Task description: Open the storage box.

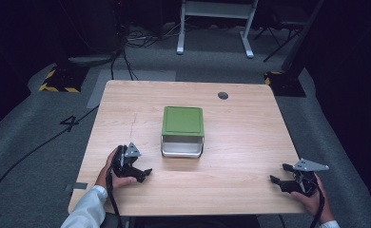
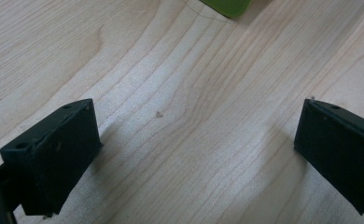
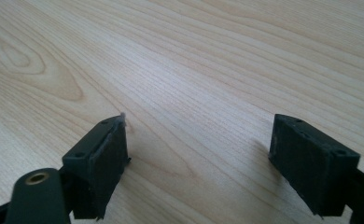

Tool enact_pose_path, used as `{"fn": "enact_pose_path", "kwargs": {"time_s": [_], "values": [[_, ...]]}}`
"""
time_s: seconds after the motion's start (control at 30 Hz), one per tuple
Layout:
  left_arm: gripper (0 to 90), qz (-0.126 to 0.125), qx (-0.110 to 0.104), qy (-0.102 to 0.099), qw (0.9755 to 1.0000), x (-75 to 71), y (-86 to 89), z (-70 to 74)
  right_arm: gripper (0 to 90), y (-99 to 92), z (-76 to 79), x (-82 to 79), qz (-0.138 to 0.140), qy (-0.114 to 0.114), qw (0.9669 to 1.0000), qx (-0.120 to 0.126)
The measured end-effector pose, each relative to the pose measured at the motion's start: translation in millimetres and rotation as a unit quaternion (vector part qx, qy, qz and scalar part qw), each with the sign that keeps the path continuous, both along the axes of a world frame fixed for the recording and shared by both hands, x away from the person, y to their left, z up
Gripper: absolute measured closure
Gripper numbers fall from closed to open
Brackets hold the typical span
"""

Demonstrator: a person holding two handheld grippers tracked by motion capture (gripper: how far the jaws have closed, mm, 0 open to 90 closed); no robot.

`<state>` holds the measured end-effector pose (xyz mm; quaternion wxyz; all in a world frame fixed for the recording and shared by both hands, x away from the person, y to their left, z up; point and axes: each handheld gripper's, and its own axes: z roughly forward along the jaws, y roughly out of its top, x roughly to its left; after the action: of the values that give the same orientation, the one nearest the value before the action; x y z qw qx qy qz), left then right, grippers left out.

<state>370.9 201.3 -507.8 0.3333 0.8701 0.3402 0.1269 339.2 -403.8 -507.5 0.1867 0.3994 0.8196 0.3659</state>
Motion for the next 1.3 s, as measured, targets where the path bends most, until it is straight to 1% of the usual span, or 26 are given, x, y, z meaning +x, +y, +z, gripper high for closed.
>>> {"fn": "enact_pose_path", "kwargs": {"time_s": [0.07,0.1,0.13,0.17,0.2,0.23,0.27,0.3,0.33,0.4,0.43,0.5,0.57,0.6,0.63,0.67,0.77,0.8,0.87,0.93,0.97,1.03,1.1,1.13,1.23,1.3], "values": [[1.6,0.000,0.003,0.004,1.0000,-1.8,-0.7,1.9,19.4,0.1,0.0,0.0,0.000,0.000,1.0000,0.000],[5.0,-0.009,0.001,0.004,0.9999,-3.2,-0.1,3.6,19.5,0.0,0.0,0.0,0.000,0.000,1.0000,0.000],[12.2,-0.009,0.001,0.004,0.9999,-3.2,-0.1,3.6,19.4,0.0,0.0,0.0,0.000,0.000,1.0000,0.001],[22.9,-0.028,-0.017,0.004,0.9995,-7.4,0.3,6.8,19.4,-0.1,0.0,0.3,0.001,0.001,1.0000,0.001],[24.6,-0.028,-0.017,0.004,0.9995,-7.4,0.3,6.8,19.4,-0.1,0.0,0.3,0.001,0.001,1.0000,0.001],[24.6,-0.033,-0.018,-0.001,0.9993,-9.3,-1.2,8.7,19.4,-0.1,0.0,0.5,0.001,0.001,1.0000,0.001],[15.8,-0.033,-0.016,-0.004,0.9993,-10.4,-2.5,9.7,19.4,-0.1,0.0,0.9,0.002,0.001,1.0000,0.001],[20.3,-0.038,-0.019,-0.007,0.9991,-11.8,-3.8,11.6,19.4,0.1,0.0,1.4,0.001,0.002,1.0000,0.002],[20.9,-0.042,-0.023,-0.007,0.9988,-13.7,-5.3,13.6,19.4,0.1,0.0,1.7,0.001,0.002,1.0000,0.002],[16.6,-0.050,-0.021,-0.013,0.9984,-16.7,-8.7,17.0,19.2,0.1,0.0,1.9,0.000,0.001,1.0000,0.001],[17.6,-0.050,-0.021,-0.013,0.9984,-16.7,-8.7,17.0,19.2,0.1,0.0,1.9,0.000,0.001,1.0000,0.001],[19.9,-0.063,-0.023,-0.030,0.9973,-22.7,-15.2,22.9,19.1,0.0,0.0,1.5,-0.003,0.000,1.0000,0.000],[19.9,-0.069,-0.027,-0.032,0.9967,-24.4,-17.6,25.1,19.1,-0.1,0.0,1.5,-0.003,0.000,1.0000,0.001],[19.9,-0.082,-0.027,-0.037,0.9956,-26.7,-22.9,28.5,19.1,-0.1,0.0,1.5,-0.003,0.001,1.0000,0.000],[19.9,-0.082,-0.027,-0.037,0.9956,-26.7,-22.9,28.5,19.1,-0.1,0.0,1.5,-0.003,0.001,1.0000,0.000],[19.9,-0.095,-0.027,-0.041,0.9942,-29.3,-30.4,32.5,19.1,-0.2,0.0,1.6,-0.003,0.001,1.0000,0.001],[19.9,-0.117,-0.036,-0.042,0.9916,-32.4,-40.7,36.7,19.1,-0.1,0.0,1.6,-0.003,0.001,1.0000,0.001],[20.0,-0.117,-0.036,-0.042,0.9916,-32.4,-40.7,36.7,19.1,-0.1,0.0,1.6,-0.003,0.001,1.0000,0.001],[20.0,-0.129,-0.040,-0.045,0.9897,-34.9,-47.1,39.7,19.0,-0.2,0.0,1.5,-0.003,0.001,1.0000,0.000],[20.2,-0.144,-0.048,-0.053,0.9871,-37.5,-56.2,44.2,19.2,-0.2,0.0,1.6,-0.002,0.001,1.0000,0.001],[20.9,-0.144,-0.048,-0.053,0.9871,-37.5,-56.2,44.2,19.2,-0.2,0.0,1.6,-0.002,0.001,1.0000,0.001],[22.1,-0.150,-0.057,-0.056,0.9854,-37.4,-64.1,49.5,19.2,-0.1,0.0,1.5,-0.002,0.001,1.0000,0.001],[22.3,-0.152,-0.058,-0.057,0.9850,-37.3,-66.6,51.0,19.2,-0.2,0.0,1.5,-0.001,0.001,1.0000,0.001],[22.6,-0.158,-0.057,-0.059,0.9840,-36.1,-71.3,53.3,19.3,-0.1,0.0,1.5,-0.002,0.001,1.0000,0.001],[22.9,-0.161,-0.053,-0.060,0.9838,-33.4,-77.5,56.0,19.3,-0.2,0.0,1.5,-0.001,0.001,1.0000,0.001],[25.9,-0.161,-0.051,-0.061,0.9838,-31.8,-81.3,58.3,19.3,-0.2,0.0,1.5,-0.001,0.001,1.0000,0.001]]}}
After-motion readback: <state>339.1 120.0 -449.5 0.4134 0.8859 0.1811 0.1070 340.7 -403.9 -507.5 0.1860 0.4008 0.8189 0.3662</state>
